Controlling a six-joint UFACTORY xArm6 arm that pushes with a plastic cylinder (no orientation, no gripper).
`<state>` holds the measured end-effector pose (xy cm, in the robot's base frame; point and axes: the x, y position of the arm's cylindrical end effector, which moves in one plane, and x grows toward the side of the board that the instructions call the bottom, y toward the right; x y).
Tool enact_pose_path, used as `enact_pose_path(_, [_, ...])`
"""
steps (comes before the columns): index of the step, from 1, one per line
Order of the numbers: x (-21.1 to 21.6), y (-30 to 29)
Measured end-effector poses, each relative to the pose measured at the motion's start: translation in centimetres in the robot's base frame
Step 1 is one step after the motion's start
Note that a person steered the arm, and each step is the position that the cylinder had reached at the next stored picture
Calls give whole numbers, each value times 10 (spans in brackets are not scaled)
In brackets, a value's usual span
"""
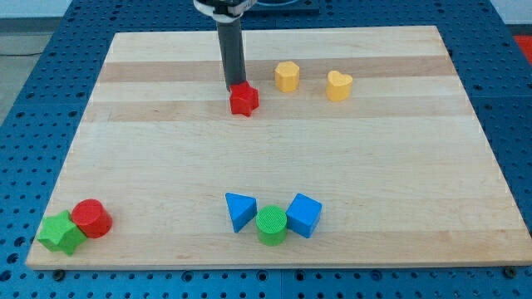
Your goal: Place the red star to the top side of the green circle
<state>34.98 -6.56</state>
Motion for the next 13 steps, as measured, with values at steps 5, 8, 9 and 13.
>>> enact_pose_path(5, [66, 48])
enact_pose_path(8, [109, 6])
enact_pose_path(9, [133, 6])
enact_pose_path(13, [143, 71])
